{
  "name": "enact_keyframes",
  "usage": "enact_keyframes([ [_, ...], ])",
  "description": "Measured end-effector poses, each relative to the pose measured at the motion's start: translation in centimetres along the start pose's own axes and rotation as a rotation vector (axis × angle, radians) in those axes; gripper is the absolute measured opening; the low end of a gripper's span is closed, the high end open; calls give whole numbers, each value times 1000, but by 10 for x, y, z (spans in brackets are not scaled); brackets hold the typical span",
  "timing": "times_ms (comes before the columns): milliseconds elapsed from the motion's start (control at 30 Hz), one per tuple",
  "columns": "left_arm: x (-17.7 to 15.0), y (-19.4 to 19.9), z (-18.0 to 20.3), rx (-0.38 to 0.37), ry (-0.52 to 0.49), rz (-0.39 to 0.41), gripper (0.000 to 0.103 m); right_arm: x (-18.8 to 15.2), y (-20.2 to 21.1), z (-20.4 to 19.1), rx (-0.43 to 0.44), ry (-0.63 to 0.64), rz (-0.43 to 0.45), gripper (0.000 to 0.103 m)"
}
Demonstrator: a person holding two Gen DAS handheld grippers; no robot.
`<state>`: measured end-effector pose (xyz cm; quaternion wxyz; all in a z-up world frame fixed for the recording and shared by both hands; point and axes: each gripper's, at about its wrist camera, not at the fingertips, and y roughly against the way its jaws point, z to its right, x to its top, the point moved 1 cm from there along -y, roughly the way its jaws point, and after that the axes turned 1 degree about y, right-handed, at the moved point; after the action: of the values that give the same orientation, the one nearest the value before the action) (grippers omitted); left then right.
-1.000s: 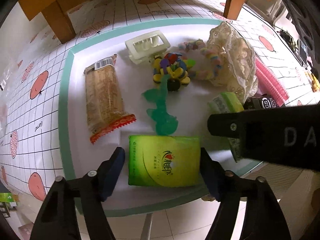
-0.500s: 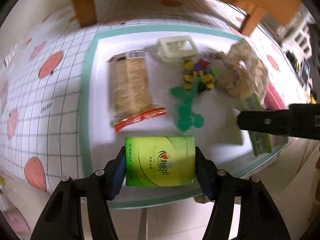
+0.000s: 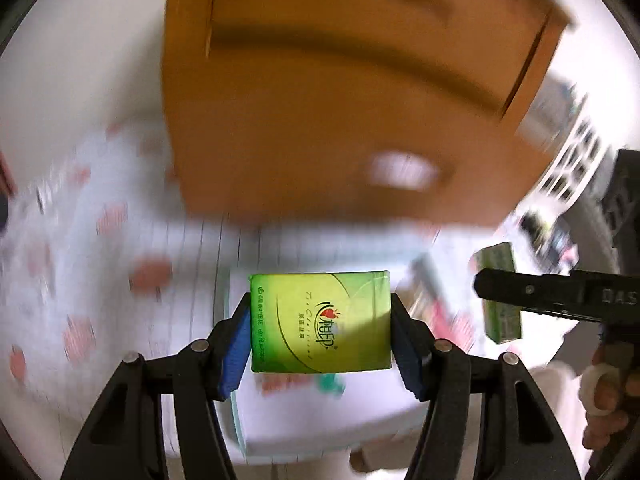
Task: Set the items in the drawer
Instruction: 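Carry both packs into the open drawer and open both tools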
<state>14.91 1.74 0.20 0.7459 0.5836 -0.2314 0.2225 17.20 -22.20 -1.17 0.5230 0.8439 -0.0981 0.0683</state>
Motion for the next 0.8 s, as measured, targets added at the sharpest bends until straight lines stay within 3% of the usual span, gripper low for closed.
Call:
enact_keyframes([
  [100,42,28,6,-41,-24,96,64,31,45,-18,13,42,95,53],
  [267,107,52,6,-75,-5,186,64,80,101,-49,-1,98,220,53],
  [433,150,63,14,-47,-44,245,64,124,125,-64,-71,136,295,53],
  [633,177,27,11,-6,-24,196,64,165,112,-64,-143,112,298,53],
  [800,185,5,7,15,-6,156,64,171,94,-61,-193,120,279,55],
])
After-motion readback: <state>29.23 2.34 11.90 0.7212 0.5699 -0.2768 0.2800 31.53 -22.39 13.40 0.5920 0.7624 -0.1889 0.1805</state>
